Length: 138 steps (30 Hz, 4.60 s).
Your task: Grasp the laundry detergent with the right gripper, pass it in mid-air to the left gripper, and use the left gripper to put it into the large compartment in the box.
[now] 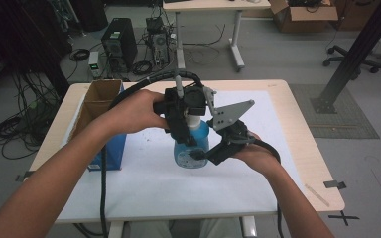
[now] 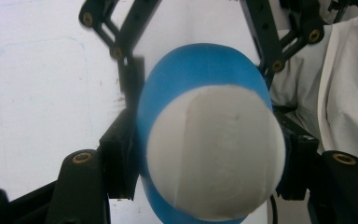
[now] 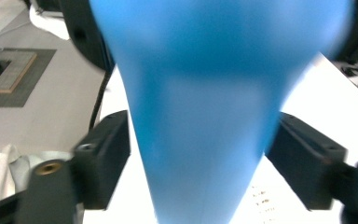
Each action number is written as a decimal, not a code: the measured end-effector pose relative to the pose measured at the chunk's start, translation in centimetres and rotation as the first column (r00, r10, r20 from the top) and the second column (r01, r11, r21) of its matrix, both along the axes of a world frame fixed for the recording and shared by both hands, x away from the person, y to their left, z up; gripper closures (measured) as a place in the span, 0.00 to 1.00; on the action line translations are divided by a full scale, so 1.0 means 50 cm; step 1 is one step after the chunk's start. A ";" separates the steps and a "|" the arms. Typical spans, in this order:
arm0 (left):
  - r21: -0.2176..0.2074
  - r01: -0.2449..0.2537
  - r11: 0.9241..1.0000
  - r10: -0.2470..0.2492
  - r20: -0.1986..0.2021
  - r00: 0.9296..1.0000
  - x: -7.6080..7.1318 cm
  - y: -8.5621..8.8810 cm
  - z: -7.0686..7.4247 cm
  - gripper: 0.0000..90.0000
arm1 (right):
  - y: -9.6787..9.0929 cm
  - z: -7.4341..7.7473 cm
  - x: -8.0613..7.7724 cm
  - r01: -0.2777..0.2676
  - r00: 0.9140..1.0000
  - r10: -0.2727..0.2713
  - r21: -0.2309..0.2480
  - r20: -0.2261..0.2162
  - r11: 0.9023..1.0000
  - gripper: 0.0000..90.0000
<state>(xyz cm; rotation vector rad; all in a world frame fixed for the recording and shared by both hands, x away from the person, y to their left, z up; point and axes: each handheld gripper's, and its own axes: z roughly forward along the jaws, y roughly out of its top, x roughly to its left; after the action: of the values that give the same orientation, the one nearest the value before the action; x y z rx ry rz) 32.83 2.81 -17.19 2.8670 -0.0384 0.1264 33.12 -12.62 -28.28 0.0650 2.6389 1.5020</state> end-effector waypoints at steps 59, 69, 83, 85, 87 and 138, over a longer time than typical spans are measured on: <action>-0.101 -0.813 0.573 0.819 0.113 0.563 0.110 0.171 0.240 0.42 | -0.249 0.049 0.001 0.239 0.961 -0.263 -0.221 -0.090 0.946 0.05; -0.154 -0.889 0.431 0.901 0.120 0.416 0.115 0.220 0.286 0.42 | -0.250 0.054 0.007 0.236 0.962 -0.261 -0.228 -0.085 0.945 0.05; -0.192 -0.947 0.257 0.965 0.107 0.240 0.109 0.293 0.313 0.42 | -0.251 0.060 0.006 0.242 0.962 -0.265 -0.238 -0.068 0.941 0.06; -0.193 -0.951 0.242 0.968 0.110 0.224 0.108 0.302 0.314 0.42 | -0.253 0.060 0.006 0.245 0.961 -0.267 -0.239 -0.068 0.940 0.06; -0.197 -0.955 0.222 0.973 0.107 0.204 0.105 0.311 0.314 0.42 | -0.256 0.059 0.005 0.246 0.961 -0.269 -0.239 -0.067 0.939 0.06; -0.156 -0.986 0.064 0.997 0.056 0.056 0.133 0.454 0.011 0.42 | -0.237 0.032 0.016 0.232 0.961 -0.263 -0.265 -0.089 0.936 0.06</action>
<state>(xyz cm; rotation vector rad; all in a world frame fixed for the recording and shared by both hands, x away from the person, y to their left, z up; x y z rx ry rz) 39.47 25.50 -16.62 2.1190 1.9402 0.5837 33.90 -24.48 -26.69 0.4657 2.7652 1.1088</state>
